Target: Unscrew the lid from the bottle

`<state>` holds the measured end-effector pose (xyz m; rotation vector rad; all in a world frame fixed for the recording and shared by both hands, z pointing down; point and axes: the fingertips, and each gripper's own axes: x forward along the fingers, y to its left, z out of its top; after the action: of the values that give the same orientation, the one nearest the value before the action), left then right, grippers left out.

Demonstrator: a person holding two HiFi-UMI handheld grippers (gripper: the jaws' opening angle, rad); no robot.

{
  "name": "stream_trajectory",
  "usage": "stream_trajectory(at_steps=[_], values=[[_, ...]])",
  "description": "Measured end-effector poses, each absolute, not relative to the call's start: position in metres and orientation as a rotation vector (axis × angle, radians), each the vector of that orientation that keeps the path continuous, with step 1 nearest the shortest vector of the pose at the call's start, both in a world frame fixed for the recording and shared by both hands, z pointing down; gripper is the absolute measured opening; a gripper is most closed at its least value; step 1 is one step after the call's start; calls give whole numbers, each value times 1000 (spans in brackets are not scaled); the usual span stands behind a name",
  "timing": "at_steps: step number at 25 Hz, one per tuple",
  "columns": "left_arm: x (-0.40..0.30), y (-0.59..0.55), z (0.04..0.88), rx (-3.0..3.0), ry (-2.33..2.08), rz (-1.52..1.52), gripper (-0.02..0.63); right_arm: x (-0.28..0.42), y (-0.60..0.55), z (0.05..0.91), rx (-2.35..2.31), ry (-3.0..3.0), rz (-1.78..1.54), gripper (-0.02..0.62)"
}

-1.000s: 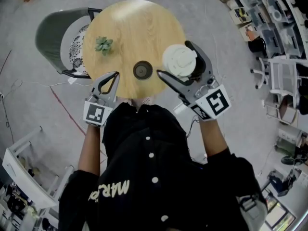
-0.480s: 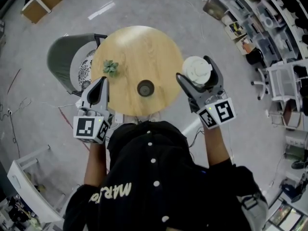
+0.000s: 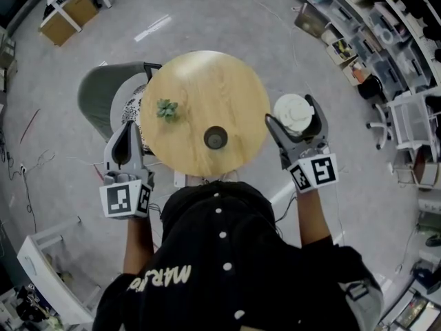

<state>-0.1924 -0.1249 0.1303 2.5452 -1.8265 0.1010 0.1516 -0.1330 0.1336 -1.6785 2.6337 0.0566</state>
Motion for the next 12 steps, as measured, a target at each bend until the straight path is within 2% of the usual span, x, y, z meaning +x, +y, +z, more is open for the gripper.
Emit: stream_trajectory(at_steps=[12], values=[[-183, -119, 130, 2639, -1848, 215, 3, 147, -131, 127, -1666, 2639, 88, 480]])
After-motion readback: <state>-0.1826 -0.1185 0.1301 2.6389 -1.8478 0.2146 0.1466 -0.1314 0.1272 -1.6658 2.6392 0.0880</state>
